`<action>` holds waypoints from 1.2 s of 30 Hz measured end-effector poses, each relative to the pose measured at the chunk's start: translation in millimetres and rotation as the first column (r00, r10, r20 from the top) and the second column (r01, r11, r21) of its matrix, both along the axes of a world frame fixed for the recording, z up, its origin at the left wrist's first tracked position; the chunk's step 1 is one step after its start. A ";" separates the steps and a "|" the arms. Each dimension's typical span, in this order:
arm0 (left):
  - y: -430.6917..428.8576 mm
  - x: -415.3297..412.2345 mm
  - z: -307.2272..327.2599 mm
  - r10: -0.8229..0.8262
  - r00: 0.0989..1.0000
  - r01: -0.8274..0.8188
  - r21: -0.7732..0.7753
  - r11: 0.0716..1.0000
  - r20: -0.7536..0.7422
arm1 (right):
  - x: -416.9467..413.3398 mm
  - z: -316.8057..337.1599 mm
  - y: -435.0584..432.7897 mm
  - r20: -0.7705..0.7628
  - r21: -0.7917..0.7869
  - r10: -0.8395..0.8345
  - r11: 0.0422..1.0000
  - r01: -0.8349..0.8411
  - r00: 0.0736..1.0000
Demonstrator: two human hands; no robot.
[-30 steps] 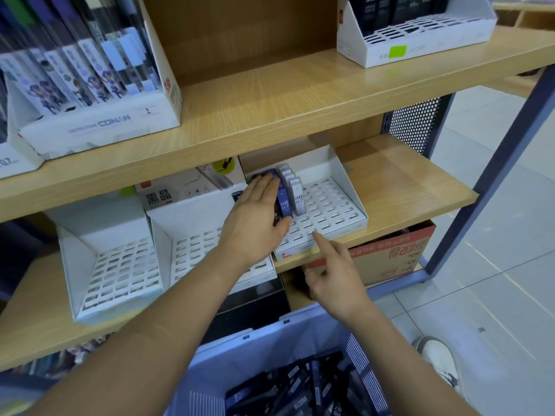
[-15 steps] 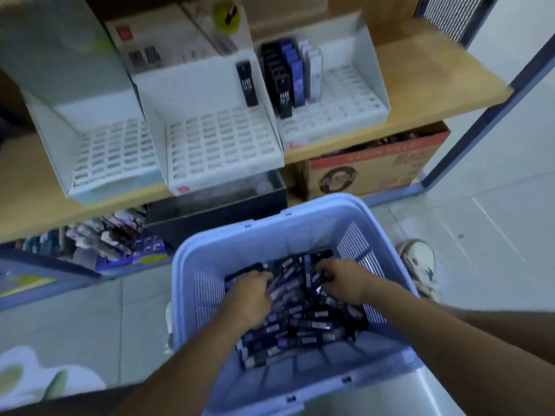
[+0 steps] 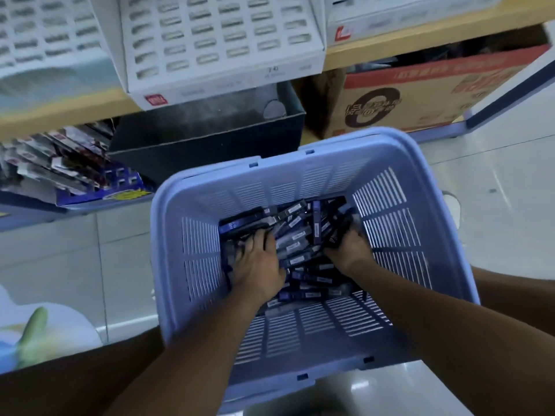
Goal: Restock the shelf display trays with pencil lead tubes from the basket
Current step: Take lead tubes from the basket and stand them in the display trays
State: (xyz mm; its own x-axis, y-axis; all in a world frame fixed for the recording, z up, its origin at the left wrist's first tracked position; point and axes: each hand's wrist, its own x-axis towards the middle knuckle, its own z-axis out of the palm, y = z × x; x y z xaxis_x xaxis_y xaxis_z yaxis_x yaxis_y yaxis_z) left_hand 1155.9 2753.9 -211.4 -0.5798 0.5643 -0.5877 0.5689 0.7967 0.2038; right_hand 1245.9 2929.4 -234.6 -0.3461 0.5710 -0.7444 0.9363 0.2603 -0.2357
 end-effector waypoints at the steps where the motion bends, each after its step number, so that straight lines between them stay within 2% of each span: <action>1: 3.0 0.8 -2.8 0.002 1.000 -0.002 -0.005 1.000 0.004 | -1.8 -1.9 -0.9 -0.004 -0.009 -0.027 1.000 0.027 1.000; 4: 6.8 2.2 -7.2 0.002 1.000 -0.002 -0.034 0.999 0.002 | -9.3 -0.9 -6.4 -0.045 -0.081 0.012 0.997 -0.016 0.999; 9: -0.5 -8.0 -8.4 0.026 0.999 -0.029 -0.123 0.992 -0.024 | -10.2 -1.6 -5.2 -0.046 -0.197 0.277 0.939 -0.281 0.960; 12: -3.2 -11.3 -4.4 0.039 0.999 -0.042 -0.144 0.989 -0.022 | -7.1 3.7 1.1 -0.002 -0.149 0.463 0.876 -0.458 0.886; 15: -0.9 -16.6 1.8 0.146 0.989 -0.145 -0.070 0.987 0.009 | -1.4 9.7 1.1 -0.050 -0.029 0.477 0.877 -0.479 0.877; 18: 0.9 -20.6 3.4 0.290 0.941 -0.305 0.066 0.950 0.176 | 0.3 12.9 -0.2 -0.228 0.096 0.403 0.915 -0.391 0.886; 19: 2.1 -21.0 4.1 0.316 0.918 -0.348 0.104 0.932 0.240 | -2.1 13.8 0.3 -0.299 0.126 0.330 0.944 -0.306 0.895; 21: 6.1 -20.8 6.6 0.344 0.869 -0.414 0.142 0.899 0.355 | -11.4 18.2 1.8 -0.458 0.064 0.031 0.998 -0.002 0.888; 22: 8.7 -20.1 8.1 0.361 0.841 -0.448 0.146 0.882 0.402 | -17.8 22.2 2.3 -0.516 -0.054 -0.193 0.980 0.193 0.835; 23: 11.6 -19.6 9.8 0.378 0.818 -0.481 0.153 0.864 0.433 | -24.0 26.9 2.9 -0.521 -0.215 -0.435 0.900 0.380 0.734; 24: 14.9 -19.3 12.4 0.400 0.797 -0.514 0.160 0.843 0.453 | -29.2 32.3 4.0 -0.454 -0.376 -0.649 0.761 0.529 0.611; 26: 20.6 -18.5 21.4 0.459 0.704 -0.618 0.150 0.771 0.542 | -34.8 40.5 5.8 -0.193 -0.598 -0.896 0.430 0.676 0.400; 28: 25.0 -15.1 34.4 0.518 0.504 -0.759 0.069 0.647 0.691 | -35.7 42.8 2.8 -0.011 -0.698 -0.965 0.196 0.689 0.263; 30: 30.2 -7.6 49.9 0.526 0.292 -0.858 -0.024 0.512 0.799 | -35.5 42.9 -2.9 0.063 -0.756 -0.983 0.065 0.652 0.171; 31: 33.3 -2.9 56.2 0.518 0.232 -0.885 -0.042 0.463 0.823 | -35.4 44.3 -5.7 0.088 -0.771 -0.987 0.019 0.637 0.137; 32: 37.3 2.4 62.4 0.511 0.221 -0.894 -0.038 0.447 0.831 | -35.8 47.3 -8.6 0.103 -0.779 -0.988 -0.011 0.627 0.111; 33: 41.8 8.8 67.6 0.513 0.254 -0.890 -0.009 0.456 0.820 | -37.0 51.4 -11.8 0.109 -0.788 -0.989 -0.022 0.615 0.103; 36: 53.9 26.7 81.4 0.505 0.584 -0.766 0.226 0.601 0.636 | -44.3 70.2 -21.2 0.083 -0.804 -0.988 0.012 0.594 0.132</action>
State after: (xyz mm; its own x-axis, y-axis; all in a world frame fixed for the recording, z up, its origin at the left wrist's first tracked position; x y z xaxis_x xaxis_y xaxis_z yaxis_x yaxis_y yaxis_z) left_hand 1182.6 2807.7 -130.0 -0.6133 0.4106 -0.6747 -0.3330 0.6402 0.6923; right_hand 1201.6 2908.2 -164.4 -0.2970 0.2331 -0.9260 0.0910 -0.9584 -0.2705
